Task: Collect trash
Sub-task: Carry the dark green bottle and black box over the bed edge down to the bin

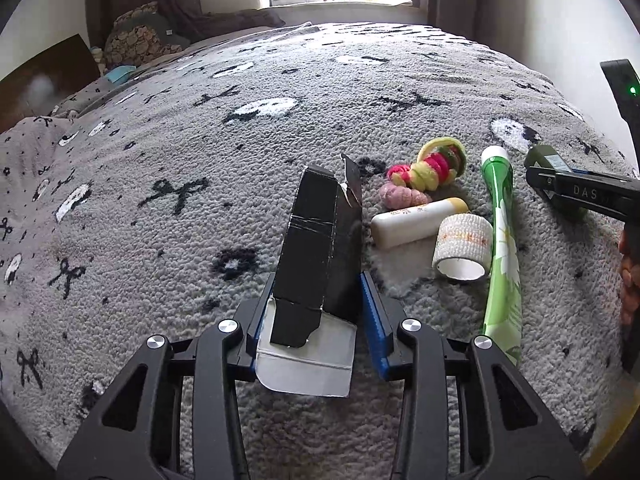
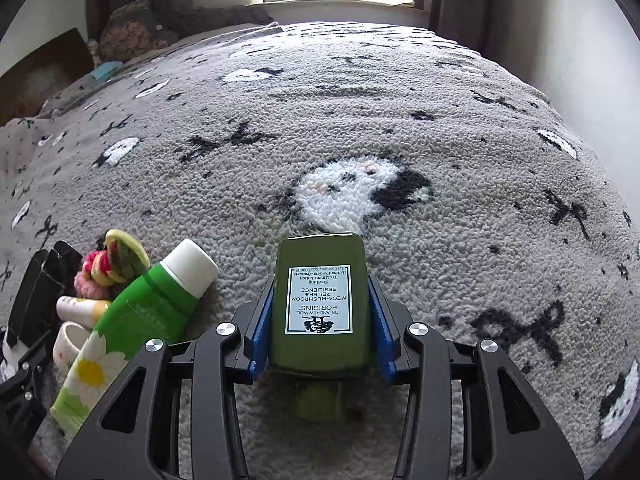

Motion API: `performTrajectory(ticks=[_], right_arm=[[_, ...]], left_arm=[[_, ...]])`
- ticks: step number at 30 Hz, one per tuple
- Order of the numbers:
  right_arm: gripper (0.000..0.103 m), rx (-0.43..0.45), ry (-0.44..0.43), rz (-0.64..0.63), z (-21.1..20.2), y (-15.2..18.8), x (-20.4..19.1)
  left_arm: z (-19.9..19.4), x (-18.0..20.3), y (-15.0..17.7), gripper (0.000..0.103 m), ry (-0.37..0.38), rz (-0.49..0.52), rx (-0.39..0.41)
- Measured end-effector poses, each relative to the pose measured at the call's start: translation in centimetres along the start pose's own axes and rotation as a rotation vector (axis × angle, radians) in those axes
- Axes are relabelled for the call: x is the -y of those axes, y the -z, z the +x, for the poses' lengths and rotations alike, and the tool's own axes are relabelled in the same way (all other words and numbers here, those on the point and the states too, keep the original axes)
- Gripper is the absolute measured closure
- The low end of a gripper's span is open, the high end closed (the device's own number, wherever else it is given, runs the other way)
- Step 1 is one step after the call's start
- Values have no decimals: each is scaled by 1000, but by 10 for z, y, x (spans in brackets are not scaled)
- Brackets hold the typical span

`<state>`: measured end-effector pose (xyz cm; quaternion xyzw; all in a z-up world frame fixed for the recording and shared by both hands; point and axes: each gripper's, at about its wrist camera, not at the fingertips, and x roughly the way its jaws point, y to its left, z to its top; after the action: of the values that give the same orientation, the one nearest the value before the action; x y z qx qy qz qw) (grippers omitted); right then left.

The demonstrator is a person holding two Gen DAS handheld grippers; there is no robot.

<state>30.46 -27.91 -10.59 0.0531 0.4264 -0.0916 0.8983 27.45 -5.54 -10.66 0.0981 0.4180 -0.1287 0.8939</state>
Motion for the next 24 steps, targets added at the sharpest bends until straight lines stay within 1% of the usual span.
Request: performTrajectory(ticks=[2, 7, 14, 18, 24], right_arm=[[60, 10, -4, -7, -8, 5, 3], [60, 65, -40, -41, -36, 23, 12], [60, 159, -118, -120, -93, 63, 12], [60, 214, -151, -170, -125, 87, 9], [60, 278, -205, -189, -168, 121, 10]], left_arm=[[-8, -1, 4, 70, 0, -7, 6], [-31, -2, 19, 70, 32, -13, 41], [-60, 7, 45, 72, 66, 32, 77], [-85, 12, 61, 72, 85, 41, 118], [-127, 17, 87, 72, 103, 60, 187]])
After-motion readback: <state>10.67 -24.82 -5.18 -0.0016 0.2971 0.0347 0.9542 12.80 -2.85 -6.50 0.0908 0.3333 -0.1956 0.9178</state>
